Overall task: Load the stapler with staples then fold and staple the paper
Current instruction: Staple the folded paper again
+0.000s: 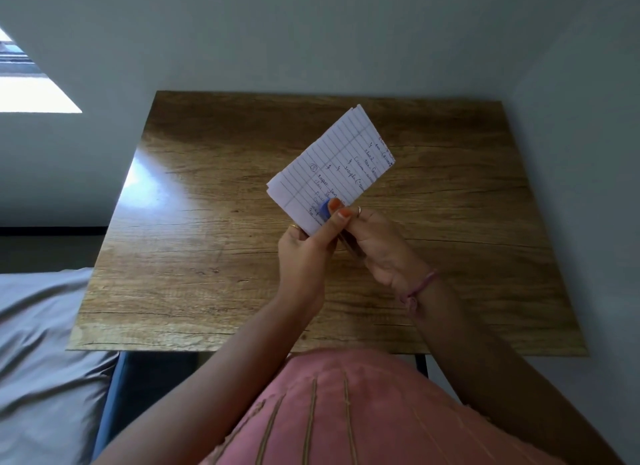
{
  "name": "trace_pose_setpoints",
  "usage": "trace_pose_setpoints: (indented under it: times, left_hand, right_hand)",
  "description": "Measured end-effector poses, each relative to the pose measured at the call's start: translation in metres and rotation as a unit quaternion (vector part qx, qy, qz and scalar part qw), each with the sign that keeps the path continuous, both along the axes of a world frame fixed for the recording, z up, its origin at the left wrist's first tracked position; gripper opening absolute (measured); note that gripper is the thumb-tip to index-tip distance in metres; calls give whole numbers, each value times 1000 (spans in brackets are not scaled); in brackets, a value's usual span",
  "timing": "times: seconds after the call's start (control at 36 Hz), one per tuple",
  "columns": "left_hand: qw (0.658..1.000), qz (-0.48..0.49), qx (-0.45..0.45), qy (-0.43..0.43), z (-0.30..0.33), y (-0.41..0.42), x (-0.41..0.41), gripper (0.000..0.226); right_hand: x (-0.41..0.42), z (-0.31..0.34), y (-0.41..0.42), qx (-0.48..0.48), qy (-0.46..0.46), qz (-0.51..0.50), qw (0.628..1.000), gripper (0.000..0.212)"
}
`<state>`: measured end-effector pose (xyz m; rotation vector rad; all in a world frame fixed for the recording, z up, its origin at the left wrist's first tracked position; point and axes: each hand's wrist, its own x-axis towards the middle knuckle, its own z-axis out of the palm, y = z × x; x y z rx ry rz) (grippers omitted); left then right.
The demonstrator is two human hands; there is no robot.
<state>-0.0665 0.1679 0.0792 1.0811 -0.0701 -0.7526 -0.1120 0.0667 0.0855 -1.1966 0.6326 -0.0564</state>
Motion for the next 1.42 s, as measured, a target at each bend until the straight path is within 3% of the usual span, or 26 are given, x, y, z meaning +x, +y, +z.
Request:
trace_pose_setpoints:
  times: [0.08,0.25,0.42,0.56,0.64,0.78,0.97,1.42]
  left_hand:
    - [1000,12,1,14,-1,-1,1,34]
    - [1000,4,-1,29,-4,0,4,36]
    - [997,-58,-35,42,-5,6,12,39]
    - [995,-58,-45,73,-8,11,14,39]
    - [994,-46,-39,91,-7,12,14,40]
    - [989,-43,-77,122,-8,14,18,34]
    - [991,-44,-80,102,-9,16,24,30]
    - [992,-21,-89,87,-8,16,28,28]
  right_hand:
    - [2,-3,3,5,-5,-22,1000,29]
    - [5,-7,6,-5,-1,-52,999,41]
    - [2,-6,3,-36,21,-40,998,67]
    - [-3,1,-5,11,21,-5,1000,43]
    - [-5,6,-4,41,22,-18,999,46]
    - [-7,11,-7,91,10,-70,993,73]
    - [-10,9,-18,68,16,-49,996,52]
    - [-5,-2,-25,83,19,-65,994,31]
